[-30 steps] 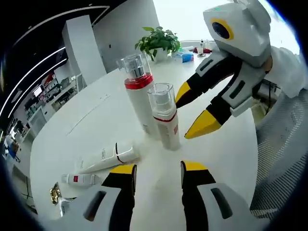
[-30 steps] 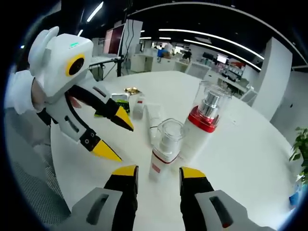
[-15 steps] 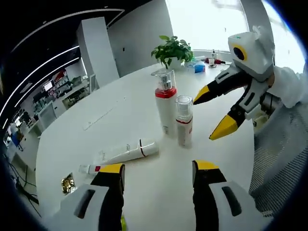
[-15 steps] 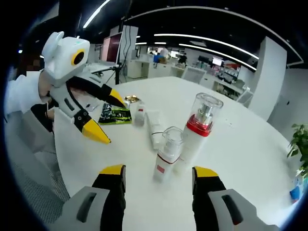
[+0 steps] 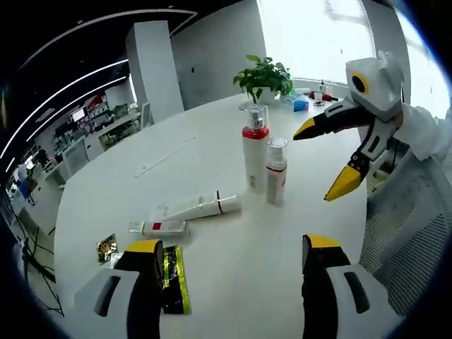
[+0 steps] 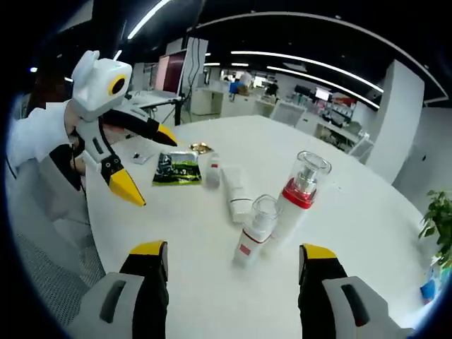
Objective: Arrange the skincare products in the storage area until every visible bottle or jar stands upright without overlapping.
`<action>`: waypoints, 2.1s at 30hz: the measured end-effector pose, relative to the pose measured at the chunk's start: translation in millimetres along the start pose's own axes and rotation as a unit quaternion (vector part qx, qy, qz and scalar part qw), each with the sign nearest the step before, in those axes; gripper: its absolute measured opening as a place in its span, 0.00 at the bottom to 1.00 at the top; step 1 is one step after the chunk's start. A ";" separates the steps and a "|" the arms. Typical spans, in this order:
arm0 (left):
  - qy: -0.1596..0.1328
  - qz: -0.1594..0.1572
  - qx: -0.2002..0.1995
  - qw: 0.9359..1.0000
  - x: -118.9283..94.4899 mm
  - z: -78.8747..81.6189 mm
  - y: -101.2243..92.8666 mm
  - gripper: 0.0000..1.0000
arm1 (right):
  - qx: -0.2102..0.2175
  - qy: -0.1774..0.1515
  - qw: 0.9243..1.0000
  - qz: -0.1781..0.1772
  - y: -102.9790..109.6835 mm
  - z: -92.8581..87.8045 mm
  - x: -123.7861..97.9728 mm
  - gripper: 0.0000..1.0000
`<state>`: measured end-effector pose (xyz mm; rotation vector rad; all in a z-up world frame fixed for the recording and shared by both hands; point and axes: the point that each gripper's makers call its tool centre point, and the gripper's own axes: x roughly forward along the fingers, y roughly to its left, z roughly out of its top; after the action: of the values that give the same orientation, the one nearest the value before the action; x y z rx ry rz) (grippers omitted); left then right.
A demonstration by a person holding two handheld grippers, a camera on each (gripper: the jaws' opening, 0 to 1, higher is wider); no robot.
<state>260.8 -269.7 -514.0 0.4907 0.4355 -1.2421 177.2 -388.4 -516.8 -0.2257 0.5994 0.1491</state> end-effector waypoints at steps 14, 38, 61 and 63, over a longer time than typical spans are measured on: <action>-0.014 0.000 -0.051 0.999 -33.1 -8.2 -0.4 0.97 | 0.003 0.004 1.000 -0.001 4.8 -0.8 -6.3 0.80; -0.032 -0.006 -0.079 0.996 -56.0 -12.8 -3.4 0.99 | -0.016 0.024 1.000 0.011 18.7 -2.1 -13.6 0.99; -0.033 0.021 -0.094 0.995 -48.8 -22.5 4.0 0.93 | -0.054 0.030 0.998 0.008 23.6 22.0 -21.1 0.99; -0.032 0.021 -0.091 0.995 -48.0 -22.7 1.2 0.93 | -0.058 0.027 0.998 0.013 25.2 27.6 -21.7 0.99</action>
<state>248.0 -218.8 -505.3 0.3030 0.4761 -1.1624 169.2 -358.8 -486.4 -0.3349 0.6479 0.2044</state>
